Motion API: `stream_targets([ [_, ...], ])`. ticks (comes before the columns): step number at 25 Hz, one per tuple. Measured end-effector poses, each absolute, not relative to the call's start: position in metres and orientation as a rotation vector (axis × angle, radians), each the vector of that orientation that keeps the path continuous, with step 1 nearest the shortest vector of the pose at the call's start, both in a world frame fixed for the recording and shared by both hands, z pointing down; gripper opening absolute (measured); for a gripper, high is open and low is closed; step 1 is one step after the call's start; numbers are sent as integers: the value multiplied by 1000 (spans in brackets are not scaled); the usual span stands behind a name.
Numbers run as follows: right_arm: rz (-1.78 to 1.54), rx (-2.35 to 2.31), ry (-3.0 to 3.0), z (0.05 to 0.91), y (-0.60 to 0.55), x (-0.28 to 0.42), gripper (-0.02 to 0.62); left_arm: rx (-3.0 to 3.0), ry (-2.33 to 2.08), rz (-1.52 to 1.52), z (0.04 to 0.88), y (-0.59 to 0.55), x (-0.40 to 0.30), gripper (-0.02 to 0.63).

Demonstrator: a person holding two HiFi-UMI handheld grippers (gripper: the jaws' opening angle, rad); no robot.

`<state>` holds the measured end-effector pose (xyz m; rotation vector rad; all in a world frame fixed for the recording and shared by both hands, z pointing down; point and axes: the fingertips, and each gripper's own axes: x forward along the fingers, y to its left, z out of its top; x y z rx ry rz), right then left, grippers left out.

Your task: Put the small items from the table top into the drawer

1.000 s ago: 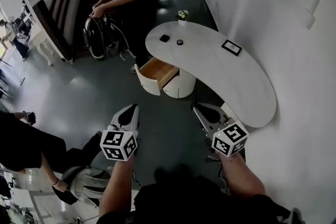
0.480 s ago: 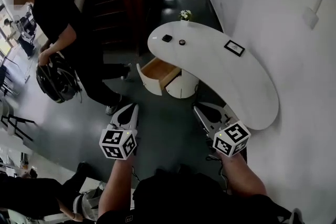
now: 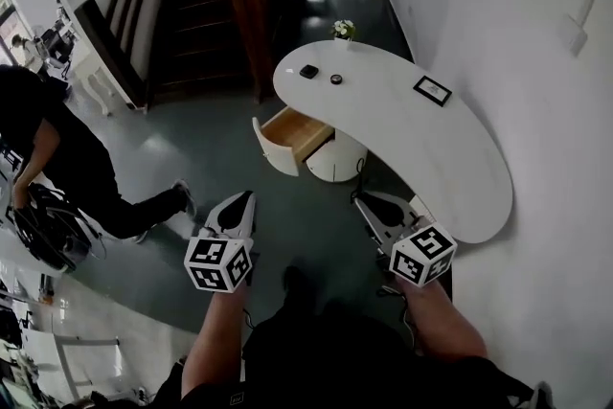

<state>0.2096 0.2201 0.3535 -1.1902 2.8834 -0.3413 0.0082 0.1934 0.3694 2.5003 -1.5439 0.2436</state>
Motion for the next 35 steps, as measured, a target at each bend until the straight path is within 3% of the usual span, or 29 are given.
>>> stream_targets([
  [12, -386, -1189, 2933, 371, 170, 177, 34, 2454, -1544, 225, 391, 147, -27, 11],
  [35, -495, -1220, 3051, 404, 1, 39, 35, 2400, -1473, 179, 432, -17, -150, 12],
])
